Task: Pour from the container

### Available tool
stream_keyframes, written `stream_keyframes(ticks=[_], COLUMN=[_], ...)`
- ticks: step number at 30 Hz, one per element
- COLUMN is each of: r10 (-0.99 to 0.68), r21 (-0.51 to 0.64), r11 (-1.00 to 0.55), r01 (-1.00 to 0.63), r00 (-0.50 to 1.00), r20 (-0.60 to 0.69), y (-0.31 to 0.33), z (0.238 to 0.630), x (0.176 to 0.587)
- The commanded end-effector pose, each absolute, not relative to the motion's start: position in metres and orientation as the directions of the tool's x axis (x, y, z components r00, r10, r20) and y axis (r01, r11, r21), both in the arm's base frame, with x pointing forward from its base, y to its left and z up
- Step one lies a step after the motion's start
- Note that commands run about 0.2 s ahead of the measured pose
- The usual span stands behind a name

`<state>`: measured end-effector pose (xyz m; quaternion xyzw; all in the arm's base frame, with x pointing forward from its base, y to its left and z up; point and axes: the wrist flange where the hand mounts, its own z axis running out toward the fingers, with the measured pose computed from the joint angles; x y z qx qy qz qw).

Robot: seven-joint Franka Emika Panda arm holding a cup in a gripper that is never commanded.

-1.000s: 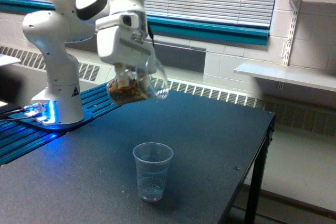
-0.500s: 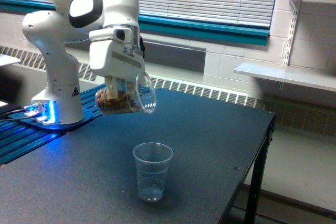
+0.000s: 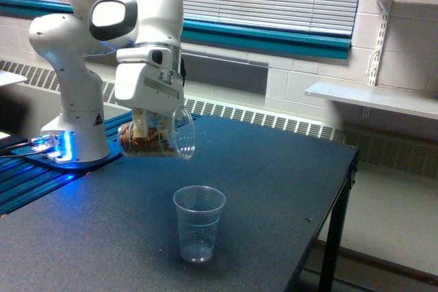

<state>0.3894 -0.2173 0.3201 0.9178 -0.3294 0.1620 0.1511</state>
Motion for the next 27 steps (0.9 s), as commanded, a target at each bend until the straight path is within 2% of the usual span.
stream_keyframes(ticks=[1, 27], r10=[-0.578, -0.559], r21=[0.191, 0.307], r11=[-0.707, -0.687], r01=[-0.680, -0.658], r00=[0.713, 0.749], r20=[0.397, 0.355], y=[-0.219, -0.221], z=[0.319, 0.308], x=[0.392, 0.414])
